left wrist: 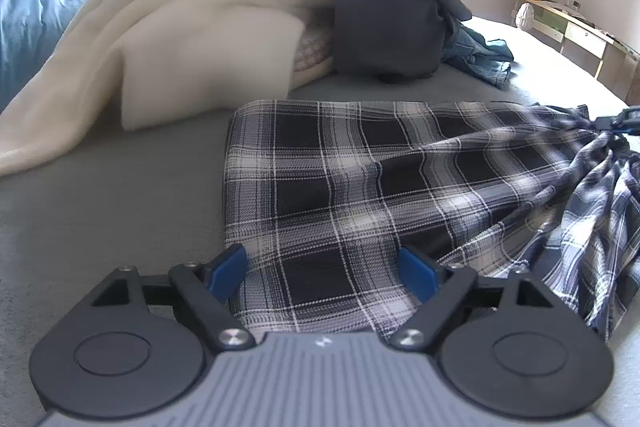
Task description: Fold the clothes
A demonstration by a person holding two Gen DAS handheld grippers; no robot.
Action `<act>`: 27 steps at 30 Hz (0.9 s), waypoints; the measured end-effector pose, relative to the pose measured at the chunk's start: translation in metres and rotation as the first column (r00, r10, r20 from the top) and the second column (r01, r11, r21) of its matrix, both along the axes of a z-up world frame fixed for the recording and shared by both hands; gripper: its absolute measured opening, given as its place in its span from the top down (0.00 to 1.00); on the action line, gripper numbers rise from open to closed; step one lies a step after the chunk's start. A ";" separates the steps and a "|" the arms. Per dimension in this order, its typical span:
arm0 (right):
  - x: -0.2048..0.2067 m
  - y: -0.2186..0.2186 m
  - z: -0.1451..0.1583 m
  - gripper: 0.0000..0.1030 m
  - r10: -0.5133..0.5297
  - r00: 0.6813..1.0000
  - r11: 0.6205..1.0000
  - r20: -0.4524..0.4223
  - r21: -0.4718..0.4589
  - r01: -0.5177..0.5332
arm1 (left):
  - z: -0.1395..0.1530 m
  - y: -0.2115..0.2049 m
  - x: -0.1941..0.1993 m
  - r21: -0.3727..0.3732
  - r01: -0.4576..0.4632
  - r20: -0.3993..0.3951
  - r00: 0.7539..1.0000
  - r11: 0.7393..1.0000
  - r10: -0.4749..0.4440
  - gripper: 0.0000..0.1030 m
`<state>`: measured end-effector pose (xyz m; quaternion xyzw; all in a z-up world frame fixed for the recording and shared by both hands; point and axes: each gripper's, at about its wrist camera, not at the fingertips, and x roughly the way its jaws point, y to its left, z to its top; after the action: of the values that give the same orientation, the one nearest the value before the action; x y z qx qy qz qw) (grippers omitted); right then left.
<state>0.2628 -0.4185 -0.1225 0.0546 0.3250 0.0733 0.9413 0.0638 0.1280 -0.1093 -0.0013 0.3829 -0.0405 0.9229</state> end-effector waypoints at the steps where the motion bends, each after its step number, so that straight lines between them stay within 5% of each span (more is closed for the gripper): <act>1: -0.005 -0.002 0.007 0.89 0.002 1.000 1.000 0.009 0.020 -0.002 | 0.000 0.001 0.000 -0.003 0.003 0.001 1.000 1.000 -0.003 0.18; 10: -0.056 0.042 0.045 0.87 0.216 0.976 0.974 0.015 0.059 -0.217 | 0.004 0.009 -0.006 -0.019 -0.007 -0.006 1.000 1.000 0.006 0.18; 16: -0.039 0.048 -0.008 0.88 0.097 0.970 0.994 -0.222 -0.026 -0.105 | 0.002 0.018 -0.010 -0.037 -0.019 -0.015 1.000 0.999 0.018 0.18; 23: -0.041 0.063 0.039 0.87 0.143 0.986 0.990 -0.084 -0.008 -0.144 | 0.004 0.021 -0.017 -0.035 0.011 0.004 1.000 0.999 -0.011 0.18; 27: -0.011 0.081 0.037 0.87 0.167 0.983 0.985 -0.076 -0.024 -0.170 | 0.001 0.015 -0.018 -0.016 0.037 0.004 0.999 0.999 -0.037 0.17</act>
<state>0.2514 -0.3372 -0.0860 0.0153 0.3639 0.1457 0.9198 0.0460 0.1433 -0.1086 -0.0015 0.3807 -0.0605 0.9227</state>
